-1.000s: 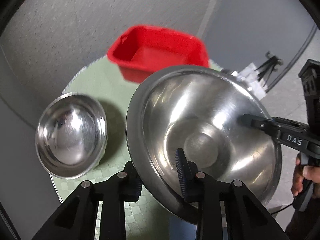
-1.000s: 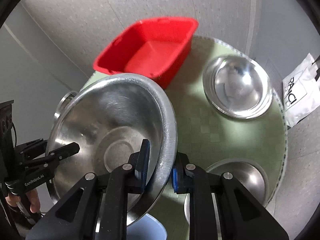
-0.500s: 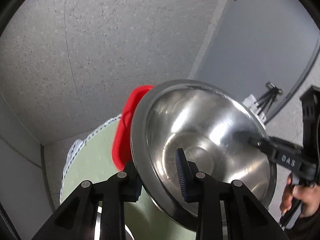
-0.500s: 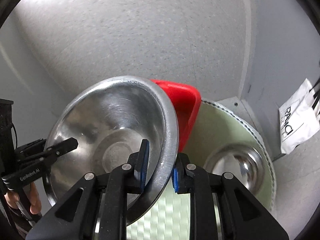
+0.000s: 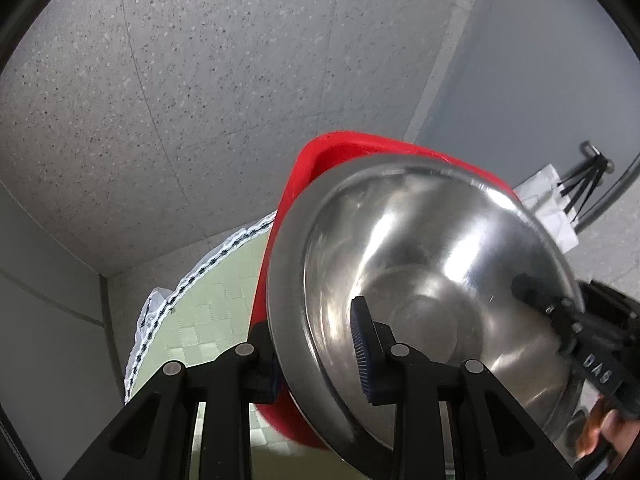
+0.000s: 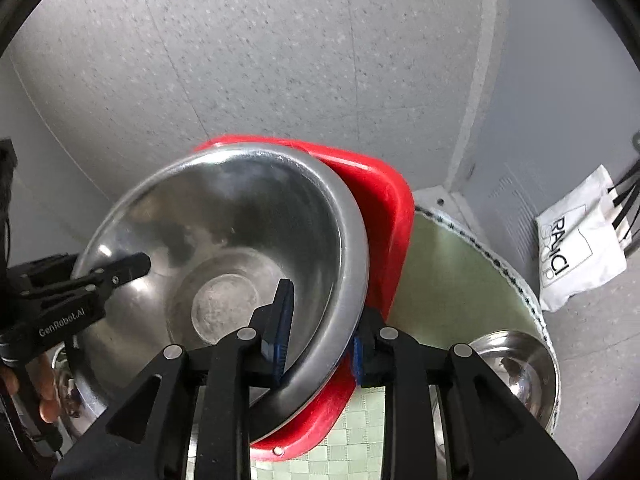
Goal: Organize plates and bowls
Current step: 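Lower the large steel bowl into the red basket and open both tools, then grasp the light-blue plate edge with both tools and lift it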
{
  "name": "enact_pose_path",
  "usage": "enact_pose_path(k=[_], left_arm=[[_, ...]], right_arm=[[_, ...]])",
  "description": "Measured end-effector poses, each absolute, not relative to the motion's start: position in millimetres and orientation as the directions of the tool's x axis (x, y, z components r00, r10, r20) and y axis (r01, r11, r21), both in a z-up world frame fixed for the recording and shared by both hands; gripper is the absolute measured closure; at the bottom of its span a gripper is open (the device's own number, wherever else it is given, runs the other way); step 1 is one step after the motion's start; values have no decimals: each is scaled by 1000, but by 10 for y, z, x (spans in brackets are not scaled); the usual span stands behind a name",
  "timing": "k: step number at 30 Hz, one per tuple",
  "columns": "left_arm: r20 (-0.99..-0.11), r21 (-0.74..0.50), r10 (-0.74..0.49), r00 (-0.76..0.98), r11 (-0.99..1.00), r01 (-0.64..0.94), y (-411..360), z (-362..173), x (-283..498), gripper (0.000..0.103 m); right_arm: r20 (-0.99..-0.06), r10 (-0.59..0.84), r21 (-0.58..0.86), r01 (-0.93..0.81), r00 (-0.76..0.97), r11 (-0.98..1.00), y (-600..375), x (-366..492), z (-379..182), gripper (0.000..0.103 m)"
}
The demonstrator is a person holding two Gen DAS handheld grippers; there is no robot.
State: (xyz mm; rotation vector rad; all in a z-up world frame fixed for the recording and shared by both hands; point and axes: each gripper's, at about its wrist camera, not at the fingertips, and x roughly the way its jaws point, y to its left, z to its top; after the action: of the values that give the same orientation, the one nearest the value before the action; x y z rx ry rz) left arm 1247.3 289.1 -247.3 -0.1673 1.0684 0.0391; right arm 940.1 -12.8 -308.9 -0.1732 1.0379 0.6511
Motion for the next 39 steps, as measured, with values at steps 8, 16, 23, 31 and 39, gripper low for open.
enact_pose_path(k=[8, 16, 23, 31, 39], left_arm=[[-873, -143, -83, 480, 986, -89, 2846, -2451, 12654, 29], [-820, -77, -23, 572, 995, -70, 2633, -1844, 11962, 18], [-744, -35, 15, 668, 998, -60, 2323, -1592, 10843, 11], [-757, 13, 59, 651, 997, -76, 1816, -1917, 9258, 6], [-858, -46, 5, 513, 995, -86, 1610, -2607, 8467, 12]], right_arm=[[-817, 453, 190, -575, 357, 796, -177, 9288, -3006, 36], [-760, 436, 139, -536, 481, 833, -470, 8834, -2569, 22], [-735, 426, 120, -517, 528, 848, -1186, 7986, -2310, 20], [-754, 456, 168, -533, 473, 829, -1986, 7056, -2608, 20], [-817, 456, 241, -509, 354, 826, -2482, 6605, -3233, 20]])
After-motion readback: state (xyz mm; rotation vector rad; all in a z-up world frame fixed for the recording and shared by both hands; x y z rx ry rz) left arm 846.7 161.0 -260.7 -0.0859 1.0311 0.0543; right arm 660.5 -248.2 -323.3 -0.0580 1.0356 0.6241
